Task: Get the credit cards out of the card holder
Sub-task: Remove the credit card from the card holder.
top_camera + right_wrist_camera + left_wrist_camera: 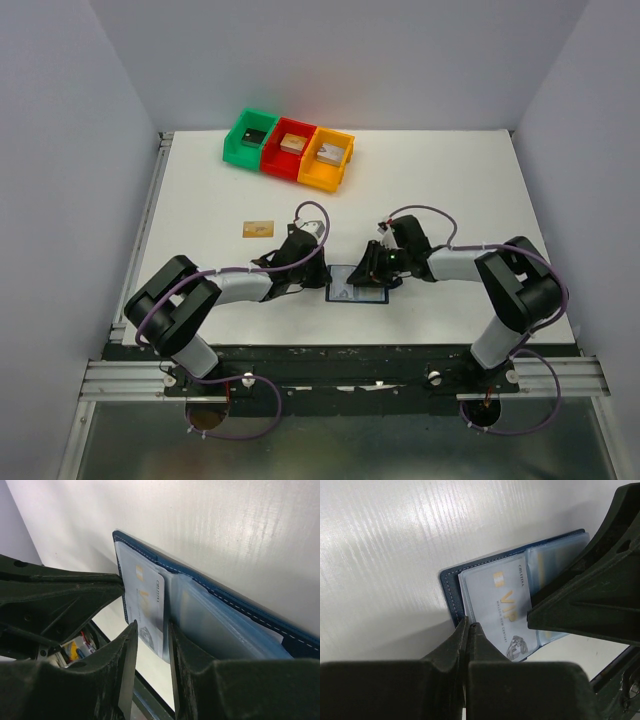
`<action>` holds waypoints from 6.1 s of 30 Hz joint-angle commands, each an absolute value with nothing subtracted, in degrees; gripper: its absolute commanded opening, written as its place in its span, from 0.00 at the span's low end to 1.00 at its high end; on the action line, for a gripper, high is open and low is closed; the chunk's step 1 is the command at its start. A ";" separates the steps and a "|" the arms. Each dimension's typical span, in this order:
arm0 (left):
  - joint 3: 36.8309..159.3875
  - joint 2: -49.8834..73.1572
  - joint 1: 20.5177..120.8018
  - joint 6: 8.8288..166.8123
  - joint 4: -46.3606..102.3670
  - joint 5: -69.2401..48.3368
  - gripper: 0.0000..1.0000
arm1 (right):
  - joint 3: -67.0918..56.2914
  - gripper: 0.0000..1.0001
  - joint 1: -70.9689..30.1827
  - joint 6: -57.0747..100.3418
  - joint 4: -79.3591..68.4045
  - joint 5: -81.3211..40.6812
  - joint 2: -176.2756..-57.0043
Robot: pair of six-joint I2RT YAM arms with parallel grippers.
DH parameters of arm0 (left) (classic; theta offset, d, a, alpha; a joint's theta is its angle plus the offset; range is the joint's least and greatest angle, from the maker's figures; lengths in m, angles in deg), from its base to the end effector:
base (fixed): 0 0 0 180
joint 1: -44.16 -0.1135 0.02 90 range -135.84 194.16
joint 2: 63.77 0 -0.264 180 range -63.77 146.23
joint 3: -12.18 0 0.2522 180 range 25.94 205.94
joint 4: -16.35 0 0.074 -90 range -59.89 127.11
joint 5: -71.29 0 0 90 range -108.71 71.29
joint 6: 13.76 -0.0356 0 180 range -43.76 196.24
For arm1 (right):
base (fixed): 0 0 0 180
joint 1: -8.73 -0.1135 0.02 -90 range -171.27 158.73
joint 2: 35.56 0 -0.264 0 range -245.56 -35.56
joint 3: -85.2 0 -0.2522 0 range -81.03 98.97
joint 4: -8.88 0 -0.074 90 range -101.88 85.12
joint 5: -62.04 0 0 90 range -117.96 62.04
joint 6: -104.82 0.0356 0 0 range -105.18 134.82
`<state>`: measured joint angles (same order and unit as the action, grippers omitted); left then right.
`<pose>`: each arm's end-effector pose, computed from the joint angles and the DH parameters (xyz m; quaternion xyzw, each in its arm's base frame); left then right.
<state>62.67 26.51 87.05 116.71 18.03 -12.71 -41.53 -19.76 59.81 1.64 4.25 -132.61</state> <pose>0.2151 -0.2049 0.1436 0.0407 0.9097 -0.3085 0.2748 0.2546 0.1598 0.1201 0.0384 0.9096 0.4013 0.1004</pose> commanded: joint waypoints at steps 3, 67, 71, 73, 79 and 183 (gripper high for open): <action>61.10 28.16 87.84 117.72 18.68 -13.26 0.02 | -47.45 0.39 -19.39 63.94 10.58 2.01 -132.07; 60.66 30.18 88.81 119.75 18.42 -13.00 0.00 | -50.36 0.32 -18.25 65.00 17.51 7.18 -129.51; 60.74 30.19 89.07 119.57 18.33 -12.91 0.00 | -51.33 0.31 -18.34 66.23 22.80 9.83 -130.04; 60.74 30.19 89.07 119.57 18.33 -12.91 0.00 | -51.41 0.31 -18.25 66.32 23.07 10.09 -130.22; 60.92 30.36 89.51 119.39 18.15 -12.74 0.00 | -50.63 0.33 -18.25 66.23 23.33 11.41 -131.44; 56.79 25.62 88.02 120.98 17.80 -14.32 0.00 | -45.97 0.00 -8.23 48.49 -20.52 -0.97 -105.88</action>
